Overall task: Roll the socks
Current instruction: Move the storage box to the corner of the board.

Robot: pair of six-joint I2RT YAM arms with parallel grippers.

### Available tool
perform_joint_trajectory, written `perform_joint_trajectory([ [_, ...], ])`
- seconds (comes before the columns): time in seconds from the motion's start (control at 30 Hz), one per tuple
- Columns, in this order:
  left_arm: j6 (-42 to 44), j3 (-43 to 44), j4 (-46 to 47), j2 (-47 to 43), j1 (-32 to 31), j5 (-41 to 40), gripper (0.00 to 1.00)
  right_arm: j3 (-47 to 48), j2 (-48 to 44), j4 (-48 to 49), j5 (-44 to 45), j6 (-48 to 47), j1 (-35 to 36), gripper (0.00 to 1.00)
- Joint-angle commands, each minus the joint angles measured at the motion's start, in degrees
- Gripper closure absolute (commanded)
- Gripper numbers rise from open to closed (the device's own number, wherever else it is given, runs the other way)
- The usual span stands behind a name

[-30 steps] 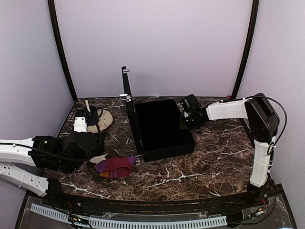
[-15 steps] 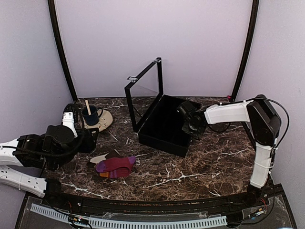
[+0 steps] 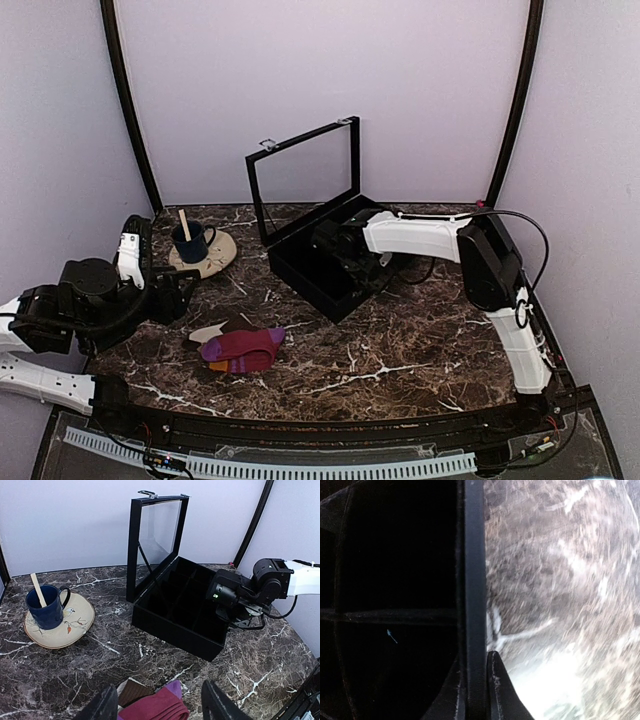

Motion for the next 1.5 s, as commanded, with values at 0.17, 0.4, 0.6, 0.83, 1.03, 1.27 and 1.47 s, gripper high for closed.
perform_joint_trajectory([
  [0.17,3.92,-0.09,2.79,0.47,-0.2,0.53,0.4,13.0,8.47,2.85,1.56,17.43,2.94,1.0],
  [0.4,2.73,1.0,1.83,2.1,-0.15,-0.54,0.4,19.29,12.71,6.58,2.64,20.03,3.67,1.0],
  [0.6,0.96,2.08,-0.77,2.37,-0.18,-0.61,0.4,24.35,16.8,10.75,2.36,19.71,4.0,0.99],
  [0.83,0.46,2.44,-2.5,1.44,-0.19,-1.17,0.4,27.89,20.36,17.95,2.38,16.6,4.16,0.95],
  [1.03,0.25,1.73,-3.35,0.7,-0.2,-1.34,0.4,29.09,21.95,26.05,3.29,11.32,4.11,0.83],
  [1.27,-0.74,0.87,-4.53,-0.57,-0.15,-1.9,0.4,29.08,22.77,34.22,3.21,6.42,4.35,0.63],
  [1.47,-1.41,1.05,-5.94,-1.77,-0.16,-2.61,0.4,19.28,15.86,37.45,5.72,6.01,5.07,0.56],
])
